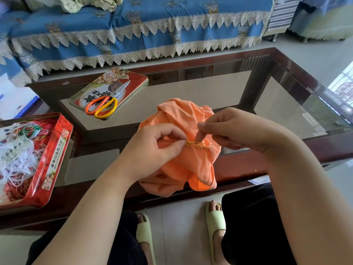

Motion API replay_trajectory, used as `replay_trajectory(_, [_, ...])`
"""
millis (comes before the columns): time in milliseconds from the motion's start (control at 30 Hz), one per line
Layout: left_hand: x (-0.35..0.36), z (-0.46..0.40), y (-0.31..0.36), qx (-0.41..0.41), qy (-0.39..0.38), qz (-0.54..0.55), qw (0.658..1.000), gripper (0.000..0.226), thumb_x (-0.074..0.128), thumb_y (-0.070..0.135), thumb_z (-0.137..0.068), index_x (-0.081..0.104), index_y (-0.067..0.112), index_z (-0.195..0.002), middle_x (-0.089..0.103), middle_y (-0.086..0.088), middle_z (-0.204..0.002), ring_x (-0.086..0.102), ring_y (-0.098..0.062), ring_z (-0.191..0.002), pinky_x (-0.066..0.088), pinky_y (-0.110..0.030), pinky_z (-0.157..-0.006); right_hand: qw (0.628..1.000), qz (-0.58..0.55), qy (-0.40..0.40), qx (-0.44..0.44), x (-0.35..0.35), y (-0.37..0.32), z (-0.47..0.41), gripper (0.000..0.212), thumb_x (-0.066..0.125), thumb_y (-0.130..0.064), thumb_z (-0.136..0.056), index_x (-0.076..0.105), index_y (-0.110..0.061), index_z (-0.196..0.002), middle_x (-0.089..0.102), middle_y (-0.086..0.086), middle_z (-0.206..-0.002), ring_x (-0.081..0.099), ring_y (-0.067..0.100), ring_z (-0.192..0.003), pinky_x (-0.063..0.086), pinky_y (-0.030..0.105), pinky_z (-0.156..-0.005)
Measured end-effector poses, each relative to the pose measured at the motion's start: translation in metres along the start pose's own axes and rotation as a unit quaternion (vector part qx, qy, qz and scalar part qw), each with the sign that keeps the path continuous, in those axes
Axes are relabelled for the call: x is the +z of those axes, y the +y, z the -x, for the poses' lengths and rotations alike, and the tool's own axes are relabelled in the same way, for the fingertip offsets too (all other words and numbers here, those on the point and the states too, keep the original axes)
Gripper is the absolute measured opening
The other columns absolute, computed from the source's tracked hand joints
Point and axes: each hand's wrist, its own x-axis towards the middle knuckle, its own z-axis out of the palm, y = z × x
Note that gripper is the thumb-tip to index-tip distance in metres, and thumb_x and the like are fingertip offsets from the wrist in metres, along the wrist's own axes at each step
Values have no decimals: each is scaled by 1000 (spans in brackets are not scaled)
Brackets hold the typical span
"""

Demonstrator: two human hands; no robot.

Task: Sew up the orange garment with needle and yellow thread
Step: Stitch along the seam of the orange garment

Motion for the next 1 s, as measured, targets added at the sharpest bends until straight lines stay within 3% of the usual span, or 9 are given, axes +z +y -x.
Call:
replay_trajectory(100, [0,0,-2,-7,4,-16,1000,8,68,27,-88,71,35,-87,65,28,-87,59,5,-91,43,-7,-72,1000,-20,-15,-3,-3,5,-2,42,49,-38,-97,70,-8,-76,41,7,-48,29,17,-41,30,22,-43])
replay_trajectory(200, [0,0,-3,-20,-2,-37,999,7,68,30,-87,70,37,-87,63,31,-90,56,8,-93,45,-9,-73,981,-186,-7,-45,-6,9,-4,40,44,-35,-98,56,-8,-70,36,0,-44,26,12,-39,19,26,-43])
replay_trajectory(367, [1,-1,-5,-40,-17,-57,997,5,66,37,-86,67,41,-84,62,31,-91,54,8,-94,49,-25,-79,811,-552,-7,-194,-9,4,-7,40,32,-32,-99,50,-18,-66,38,-7,-44,34,6,-38,28,18,-41])
replay_trajectory(467, [2,-1,-7,-48,-30,-83,995,3,66,39,-86,66,42,-85,62,31,-90,54,6,-93,51,-32,-81,741,-615,61,-261,-9,1,-12,47,27,-32,-103,54,-16,-67,42,-5,-50,40,8,-47,38,19,-49])
replay_trajectory(633, [3,-3,-9,-77,-65,-128,987,4,64,39,-86,66,42,-84,63,31,-91,55,8,-91,51,-32,-81,682,-638,199,-297,-19,8,-16,45,29,-30,-105,53,-14,-70,47,0,-55,46,13,-55,44,23,-59])
replay_trajectory(733, [3,-3,-11,-85,-72,-109,988,5,64,38,-87,66,42,-84,61,33,-91,54,9,-92,49,-27,-79,720,-576,276,-270,-20,11,-14,43,31,-28,-105,52,-12,-72,44,1,-54,45,15,-55,44,25,-58])
replay_trajectory(833, [3,-3,-10,-79,-52,-69,993,8,66,31,-88,67,37,-83,60,34,-86,54,11,-87,44,-14,-72,855,-362,312,-203,-10,9,-11,32,45,-31,-101,54,-13,-75,45,-1,-57,44,14,-54,41,24,-56])
replay_trajectory(933, [2,-4,-8,-63,-17,-16,998,12,67,22,-89,67,32,-83,62,32,-81,55,12,-82,39,-2,-68,961,-141,184,-152,2,2,-6,22,69,-34,-78,64,-13,-86,49,2,-63,42,14,-56,39,20,-56])
replay_trajectory(1000, [0,-5,-7,-59,2,14,998,9,67,21,-89,70,29,-86,67,24,-86,59,8,-85,41,-3,-71,986,-33,87,-137,7,0,-5,19,75,-27,-77,69,-16,-91,38,-6,-58,34,8,-53,32,18,-53])
